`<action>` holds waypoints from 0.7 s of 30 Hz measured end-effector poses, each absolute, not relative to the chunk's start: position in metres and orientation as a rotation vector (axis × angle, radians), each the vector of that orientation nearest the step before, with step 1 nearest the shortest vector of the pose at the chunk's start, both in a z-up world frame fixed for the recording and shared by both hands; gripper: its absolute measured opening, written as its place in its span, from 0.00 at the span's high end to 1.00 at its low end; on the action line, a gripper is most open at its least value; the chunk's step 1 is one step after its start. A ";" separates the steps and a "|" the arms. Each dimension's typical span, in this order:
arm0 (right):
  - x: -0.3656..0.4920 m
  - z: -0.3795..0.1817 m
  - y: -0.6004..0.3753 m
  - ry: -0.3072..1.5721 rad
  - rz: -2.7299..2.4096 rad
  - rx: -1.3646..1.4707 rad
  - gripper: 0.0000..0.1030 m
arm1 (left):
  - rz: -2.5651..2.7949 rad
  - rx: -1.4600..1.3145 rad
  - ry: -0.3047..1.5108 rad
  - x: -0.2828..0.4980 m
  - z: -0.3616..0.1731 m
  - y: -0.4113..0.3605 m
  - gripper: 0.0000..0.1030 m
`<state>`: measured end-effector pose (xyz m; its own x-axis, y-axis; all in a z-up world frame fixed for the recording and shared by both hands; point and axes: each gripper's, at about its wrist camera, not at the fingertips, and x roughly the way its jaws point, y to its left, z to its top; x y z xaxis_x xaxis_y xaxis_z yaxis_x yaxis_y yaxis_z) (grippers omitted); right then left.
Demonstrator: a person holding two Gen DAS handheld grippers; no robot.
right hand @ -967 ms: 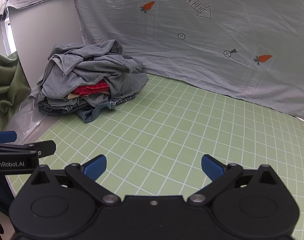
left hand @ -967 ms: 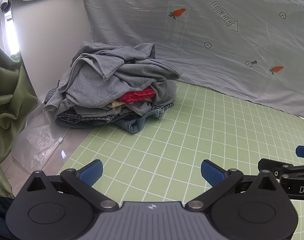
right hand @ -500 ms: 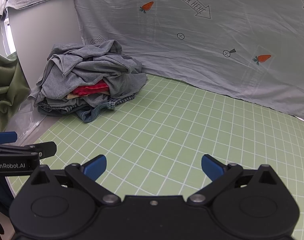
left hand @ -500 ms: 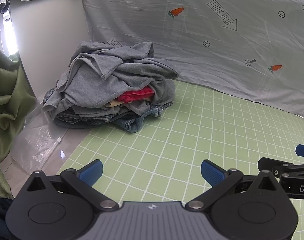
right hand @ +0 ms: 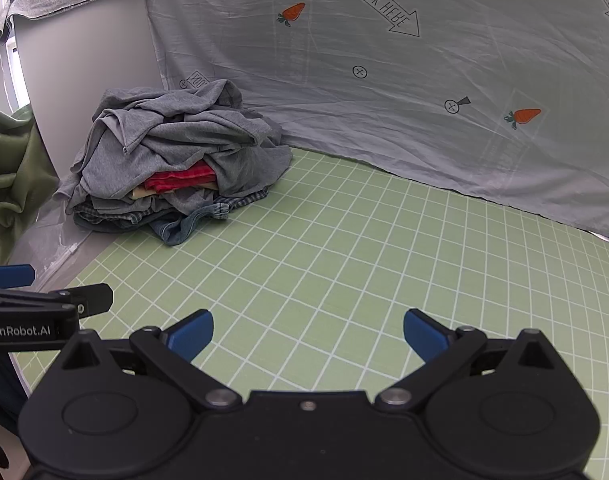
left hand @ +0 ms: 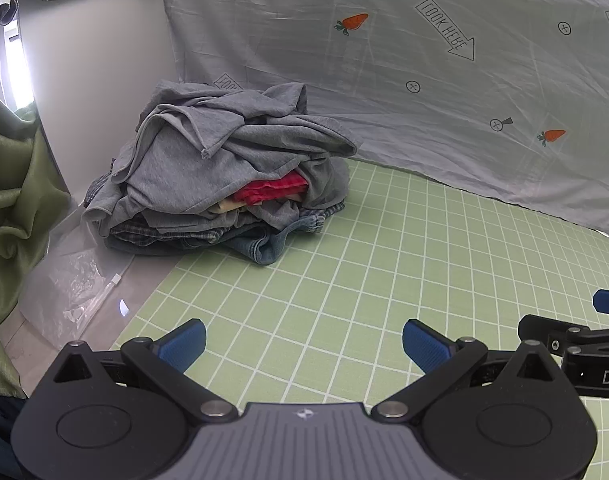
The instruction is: Fold clothes
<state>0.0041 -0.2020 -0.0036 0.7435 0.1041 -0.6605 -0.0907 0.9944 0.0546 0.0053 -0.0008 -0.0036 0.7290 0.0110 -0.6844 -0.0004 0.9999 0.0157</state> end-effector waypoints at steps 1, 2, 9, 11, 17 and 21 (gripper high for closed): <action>0.004 -0.004 -0.202 0.725 0.107 0.019 0.01 | 0.006 0.015 0.754 0.005 -0.004 -0.001 0.00; 0.004 -0.004 -0.202 0.725 0.106 0.019 0.01 | 0.006 0.015 0.755 0.006 -0.004 -0.001 0.00; 0.005 -0.004 -0.201 0.727 0.104 0.021 0.01 | 0.005 0.014 0.757 0.006 -0.004 -0.001 0.00; 0.005 -0.004 -0.202 0.728 0.104 0.022 0.01 | 0.005 0.014 0.758 0.006 -0.005 -0.001 0.00; 0.005 -0.005 -0.202 0.728 0.104 0.023 0.01 | 0.003 0.009 0.760 0.006 -0.005 0.000 0.00; 0.005 -0.005 -0.202 0.729 0.105 0.023 0.01 | 0.004 0.009 0.761 0.006 -0.005 -0.001 0.00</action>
<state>0.0050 -0.2020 -0.0049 0.7407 0.1039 -0.6638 -0.0878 0.9945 0.0577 0.0060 -0.0007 -0.0046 0.7240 0.0072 -0.6898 -0.0009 1.0000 0.0096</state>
